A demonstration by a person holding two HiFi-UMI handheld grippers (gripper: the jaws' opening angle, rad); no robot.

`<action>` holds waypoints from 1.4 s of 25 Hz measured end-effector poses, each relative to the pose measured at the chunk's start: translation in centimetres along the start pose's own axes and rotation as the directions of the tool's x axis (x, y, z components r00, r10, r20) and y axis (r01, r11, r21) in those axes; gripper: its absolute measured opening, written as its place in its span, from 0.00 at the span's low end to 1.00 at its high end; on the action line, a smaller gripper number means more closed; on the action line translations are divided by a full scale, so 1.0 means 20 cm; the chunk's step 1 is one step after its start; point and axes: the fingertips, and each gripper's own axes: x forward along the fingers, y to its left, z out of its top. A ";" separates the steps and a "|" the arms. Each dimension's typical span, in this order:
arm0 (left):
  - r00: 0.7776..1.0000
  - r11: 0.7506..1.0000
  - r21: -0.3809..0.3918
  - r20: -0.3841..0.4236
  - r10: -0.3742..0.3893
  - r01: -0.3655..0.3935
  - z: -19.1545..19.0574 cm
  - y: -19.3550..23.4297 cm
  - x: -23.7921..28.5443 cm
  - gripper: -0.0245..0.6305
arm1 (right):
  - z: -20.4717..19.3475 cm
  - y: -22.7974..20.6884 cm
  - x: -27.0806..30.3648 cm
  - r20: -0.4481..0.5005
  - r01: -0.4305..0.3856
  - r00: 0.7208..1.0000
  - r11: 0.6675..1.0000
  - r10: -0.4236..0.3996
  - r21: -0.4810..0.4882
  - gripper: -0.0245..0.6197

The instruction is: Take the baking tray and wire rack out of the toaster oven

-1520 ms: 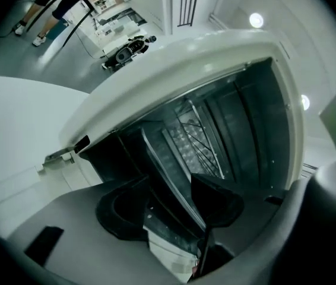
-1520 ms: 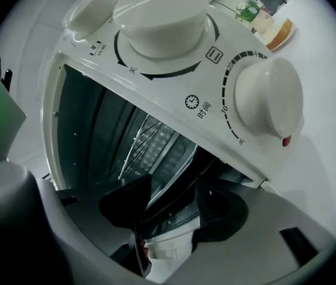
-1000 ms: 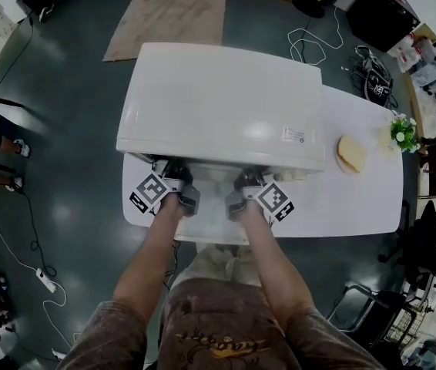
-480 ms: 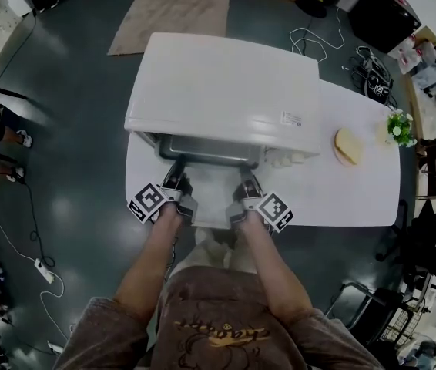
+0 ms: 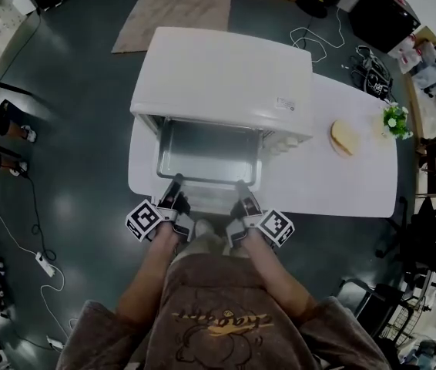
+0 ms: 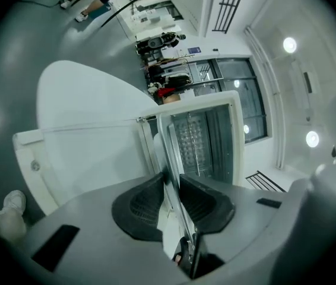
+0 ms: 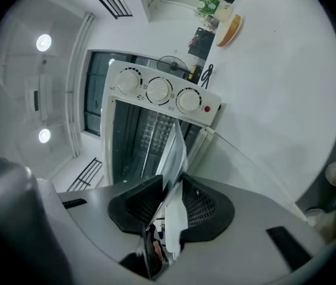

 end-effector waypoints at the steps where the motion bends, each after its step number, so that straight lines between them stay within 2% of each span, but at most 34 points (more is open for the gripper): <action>1: 1.000 1.000 -0.006 -0.002 0.000 0.000 -0.02 0.00 -0.03 0.16 | -0.01 0.01 -0.03 -0.004 -0.001 1.000 1.000 0.001 0.001 0.19; 11: 1.000 0.999 -0.042 -0.020 0.006 -0.007 -0.21 -0.09 -0.35 0.15 | -0.09 0.11 -0.35 -0.084 -0.038 0.996 0.999 0.035 -0.036 0.18; 14: 0.999 0.999 -0.042 -0.054 0.004 -0.006 -0.30 -0.12 -0.42 0.15 | -0.11 0.06 -0.50 -0.098 0.025 0.995 1.000 -0.026 -0.010 0.18; 18: 0.992 1.000 -0.026 -0.128 0.002 -0.005 -0.44 -0.19 -0.43 0.15 | -0.04 0.04 -0.68 -0.064 0.041 0.997 0.999 -0.041 -0.009 0.18; 22: 0.976 1.000 -0.009 -0.216 0.003 -0.005 -0.59 -0.25 -0.36 0.15 | 0.07 0.04 -0.83 0.017 0.034 0.999 0.999 -0.034 -0.008 0.18; 25: 0.956 1.000 -0.003 -0.293 -0.015 0.015 -0.71 -0.30 -0.28 0.15 | 0.18 0.02 -0.93 0.096 0.049 0.994 0.999 -0.047 -0.021 0.18; 27: 0.935 0.999 0.006 -0.354 -0.033 0.038 -0.80 -0.35 -0.20 0.15 | 0.26 -0.02 -1.01 0.151 0.065 0.987 0.997 -0.059 -0.037 0.18; 32: 0.859 0.996 0.029 -0.508 -0.060 0.086 -1.08 -0.47 -0.05 0.15 | 0.41 -0.14 -1.28 0.308 0.137 0.940 0.989 -0.149 0.061 0.17; 35: 0.822 0.994 0.033 -0.566 -0.067 0.104 -1.25 -0.52 0.02 0.15 | 0.52 -0.18 -1.41 0.372 0.130 0.918 0.991 -0.137 0.043 0.17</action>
